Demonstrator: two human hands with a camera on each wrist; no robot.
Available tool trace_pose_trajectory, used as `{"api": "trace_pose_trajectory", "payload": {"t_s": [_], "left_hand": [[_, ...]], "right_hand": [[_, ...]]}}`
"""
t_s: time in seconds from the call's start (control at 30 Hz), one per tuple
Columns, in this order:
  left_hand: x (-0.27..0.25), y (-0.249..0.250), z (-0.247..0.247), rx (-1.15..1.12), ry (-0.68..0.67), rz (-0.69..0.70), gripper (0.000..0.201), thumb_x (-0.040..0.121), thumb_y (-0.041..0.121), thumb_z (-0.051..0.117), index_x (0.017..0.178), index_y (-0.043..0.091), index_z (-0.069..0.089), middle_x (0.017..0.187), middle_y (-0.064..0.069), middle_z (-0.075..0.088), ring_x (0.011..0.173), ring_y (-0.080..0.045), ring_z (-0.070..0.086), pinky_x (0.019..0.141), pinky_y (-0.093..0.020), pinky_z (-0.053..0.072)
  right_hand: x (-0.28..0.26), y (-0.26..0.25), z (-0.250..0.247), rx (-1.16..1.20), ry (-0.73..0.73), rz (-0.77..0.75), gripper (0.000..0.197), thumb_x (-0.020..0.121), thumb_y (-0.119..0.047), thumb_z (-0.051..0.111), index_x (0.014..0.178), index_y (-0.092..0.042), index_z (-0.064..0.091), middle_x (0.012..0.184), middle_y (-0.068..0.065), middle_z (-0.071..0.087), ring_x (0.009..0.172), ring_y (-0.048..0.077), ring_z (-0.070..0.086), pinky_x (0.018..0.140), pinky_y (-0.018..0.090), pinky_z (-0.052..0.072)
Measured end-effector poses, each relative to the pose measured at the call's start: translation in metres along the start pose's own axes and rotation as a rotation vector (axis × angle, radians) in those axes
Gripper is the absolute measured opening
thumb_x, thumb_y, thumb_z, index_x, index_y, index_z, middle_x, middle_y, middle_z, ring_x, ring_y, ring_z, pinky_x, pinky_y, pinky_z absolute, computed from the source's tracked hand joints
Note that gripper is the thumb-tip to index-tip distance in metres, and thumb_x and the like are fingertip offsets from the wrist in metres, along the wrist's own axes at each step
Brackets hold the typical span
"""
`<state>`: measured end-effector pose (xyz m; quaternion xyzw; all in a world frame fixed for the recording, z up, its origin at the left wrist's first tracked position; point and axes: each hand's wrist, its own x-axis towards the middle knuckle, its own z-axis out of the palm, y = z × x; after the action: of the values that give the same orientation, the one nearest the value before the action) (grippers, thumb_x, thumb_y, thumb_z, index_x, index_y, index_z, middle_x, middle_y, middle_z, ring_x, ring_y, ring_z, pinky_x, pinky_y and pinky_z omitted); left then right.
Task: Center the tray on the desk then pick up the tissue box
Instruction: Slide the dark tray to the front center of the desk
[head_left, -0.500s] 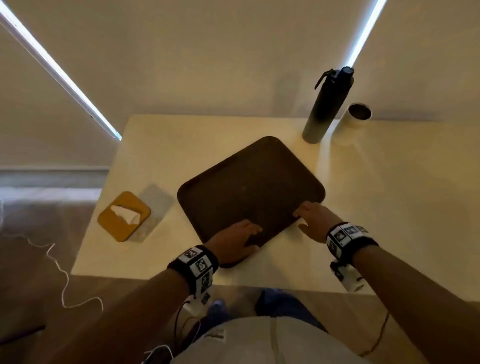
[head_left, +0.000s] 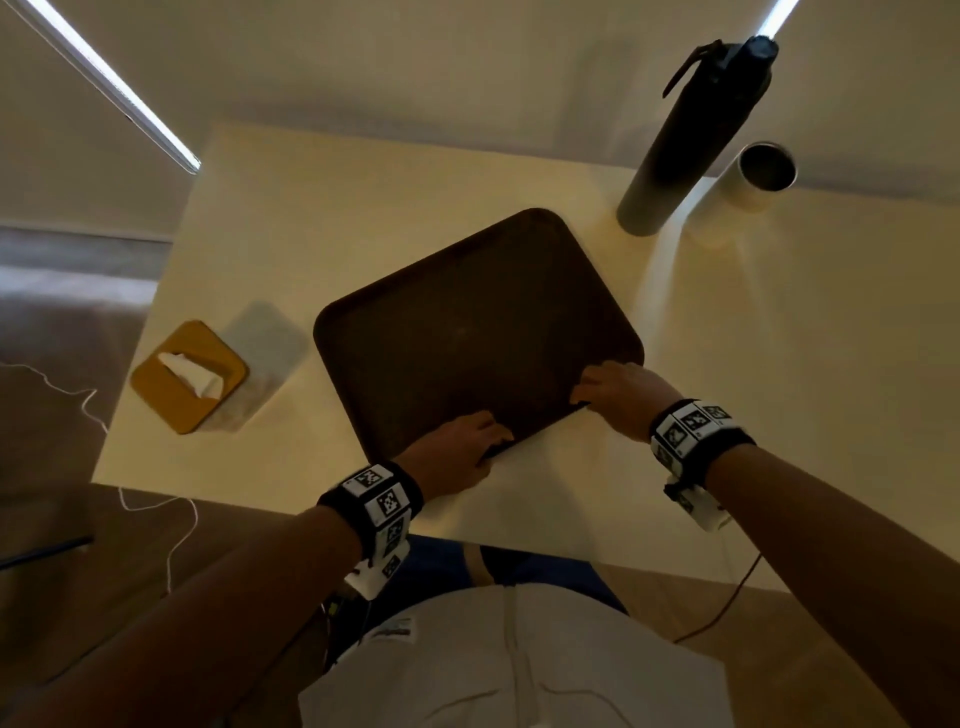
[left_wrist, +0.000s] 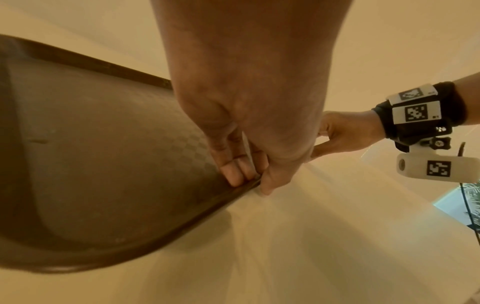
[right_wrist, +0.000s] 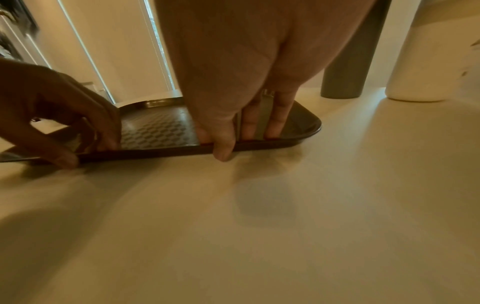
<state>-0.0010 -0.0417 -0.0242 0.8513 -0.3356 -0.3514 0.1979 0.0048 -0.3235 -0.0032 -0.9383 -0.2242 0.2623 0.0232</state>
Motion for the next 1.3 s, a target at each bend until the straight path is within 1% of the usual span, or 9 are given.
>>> {"api": "trace_pose_trajectory", "payload": {"t_s": [0.2, 0.47, 0.6, 0.7, 0.8, 0.9, 1.07, 1.17, 1.3], "left_hand": [[-0.015, -0.041, -0.02, 0.067, 0.016, -0.007, 0.044, 0.093, 0.013, 0.057, 0.136, 0.023, 0.054, 0.127, -0.002, 0.053, 0.105, -0.02, 0.057, 0.086, -0.035, 0.052], [-0.022, -0.097, -0.071, 0.154, 0.101, -0.095, 0.037, 0.095, 0.014, 0.052, 0.128, 0.03, 0.058, 0.126, 0.003, 0.055, 0.113, -0.019, 0.053, 0.092, -0.042, 0.052], [-0.015, -0.114, -0.091, 0.114, 0.145, -0.123, 0.035, 0.094, 0.01, 0.053, 0.123, 0.027, 0.062, 0.121, 0.002, 0.057, 0.112, -0.019, 0.052, 0.092, -0.041, 0.05], [-0.011, -0.123, -0.102, 0.056, 0.157, -0.133, 0.033, 0.092, 0.011, 0.057, 0.121, 0.025, 0.063, 0.12, 0.002, 0.057, 0.112, -0.019, 0.053, 0.094, -0.041, 0.051], [-0.014, -0.132, -0.112, 0.069, 0.182, -0.16, 0.04, 0.088, 0.024, 0.067, 0.127, 0.025, 0.058, 0.124, -0.001, 0.053, 0.114, -0.022, 0.054, 0.096, -0.042, 0.05], [-0.022, -0.145, -0.124, 0.145, 0.261, -0.282, 0.065, 0.081, 0.046, 0.073, 0.137, 0.024, 0.048, 0.137, -0.007, 0.047, 0.125, -0.031, 0.047, 0.104, -0.047, 0.042], [-0.041, -0.168, -0.141, 0.21, 0.34, -0.545, 0.108, 0.063, 0.071, 0.074, 0.147, 0.018, 0.032, 0.15, -0.016, 0.031, 0.134, -0.041, 0.032, 0.107, -0.053, 0.034], [-0.045, -0.174, -0.144, 0.21, 0.326, -0.646, 0.118, 0.057, 0.078, 0.072, 0.146, 0.014, 0.03, 0.147, -0.019, 0.035, 0.133, -0.041, 0.034, 0.106, -0.051, 0.033], [-0.044, -0.177, -0.144, 0.228, 0.298, -0.706, 0.115, 0.056, 0.084, 0.067, 0.137, 0.008, 0.039, 0.137, -0.02, 0.049, 0.127, -0.04, 0.042, 0.102, -0.051, 0.037]], "right_hand": [[0.01, -0.038, 0.012, 0.049, 0.057, 0.036, 0.044, 0.089, -0.001, 0.052, 0.129, -0.02, 0.053, 0.125, 0.006, 0.054, 0.11, 0.028, 0.052, 0.084, 0.04, 0.044], [0.055, -0.091, 0.006, 0.131, 0.153, 0.162, 0.045, 0.086, 0.004, 0.054, 0.127, -0.015, 0.054, 0.123, 0.012, 0.055, 0.109, 0.033, 0.053, 0.085, 0.048, 0.048], [0.073, -0.102, -0.002, 0.197, 0.182, 0.267, 0.046, 0.086, 0.004, 0.052, 0.126, -0.017, 0.055, 0.121, 0.01, 0.055, 0.108, 0.032, 0.053, 0.084, 0.046, 0.045], [0.082, -0.101, -0.007, 0.282, 0.214, 0.324, 0.035, 0.091, -0.006, 0.054, 0.122, -0.02, 0.059, 0.116, 0.007, 0.056, 0.104, 0.031, 0.054, 0.085, 0.046, 0.046], [0.082, -0.096, -0.01, 0.443, 0.251, 0.411, 0.026, 0.091, -0.025, 0.061, 0.116, -0.022, 0.062, 0.114, 0.005, 0.055, 0.105, 0.028, 0.054, 0.09, 0.044, 0.048], [0.073, -0.089, -0.01, 0.482, 0.332, 0.589, 0.055, 0.079, -0.045, 0.072, 0.126, -0.024, 0.054, 0.129, 0.006, 0.047, 0.116, 0.03, 0.048, 0.097, 0.046, 0.046], [0.057, -0.077, -0.008, 0.581, 0.299, 0.907, 0.107, 0.061, -0.063, 0.078, 0.145, -0.023, 0.026, 0.147, 0.012, 0.028, 0.131, 0.038, 0.032, 0.107, 0.055, 0.033], [0.056, -0.069, -0.004, 0.635, 0.257, 0.95, 0.115, 0.055, -0.069, 0.076, 0.145, -0.023, 0.022, 0.145, 0.015, 0.032, 0.13, 0.041, 0.033, 0.107, 0.057, 0.032], [0.059, -0.064, -0.004, 0.641, 0.261, 0.945, 0.106, 0.061, -0.066, 0.075, 0.144, -0.02, 0.028, 0.138, 0.016, 0.041, 0.126, 0.04, 0.038, 0.105, 0.054, 0.034]]}}
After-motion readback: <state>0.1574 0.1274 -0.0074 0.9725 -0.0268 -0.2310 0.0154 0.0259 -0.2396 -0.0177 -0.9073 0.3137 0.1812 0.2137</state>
